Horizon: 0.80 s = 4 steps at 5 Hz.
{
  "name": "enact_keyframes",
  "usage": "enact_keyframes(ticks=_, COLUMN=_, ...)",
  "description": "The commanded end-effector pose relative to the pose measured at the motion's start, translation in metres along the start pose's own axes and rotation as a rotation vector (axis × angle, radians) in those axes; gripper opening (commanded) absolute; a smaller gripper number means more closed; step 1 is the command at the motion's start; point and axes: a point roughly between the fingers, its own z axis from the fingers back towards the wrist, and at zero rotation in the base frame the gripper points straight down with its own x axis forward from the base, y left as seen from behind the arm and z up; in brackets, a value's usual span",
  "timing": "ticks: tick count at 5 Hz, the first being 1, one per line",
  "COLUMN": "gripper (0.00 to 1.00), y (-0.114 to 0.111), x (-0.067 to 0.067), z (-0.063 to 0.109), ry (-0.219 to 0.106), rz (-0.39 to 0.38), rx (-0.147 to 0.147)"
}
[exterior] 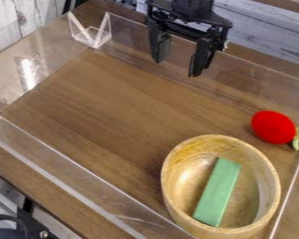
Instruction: Remove the green block from the brown bowl and put it on the table
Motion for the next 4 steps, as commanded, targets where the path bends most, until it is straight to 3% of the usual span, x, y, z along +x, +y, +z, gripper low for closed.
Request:
enact_keyframes(ticks=1, gripper=1.0, y=-0.018, x=-0.012, z=-0.009, ry=0.027, rz=-0.107, rx=0.003)
enact_keyframes(ticks=3, gripper=1.0, y=-0.085, x=-0.041, z=-0.034, ry=0.04, rz=-0.296, rx=0.004)
enact_keyframes(ticks=4, gripper=1.0, y=-0.119, x=-0.048, z=-0.048, ry=0.044, rz=-0.401, rx=0.011)
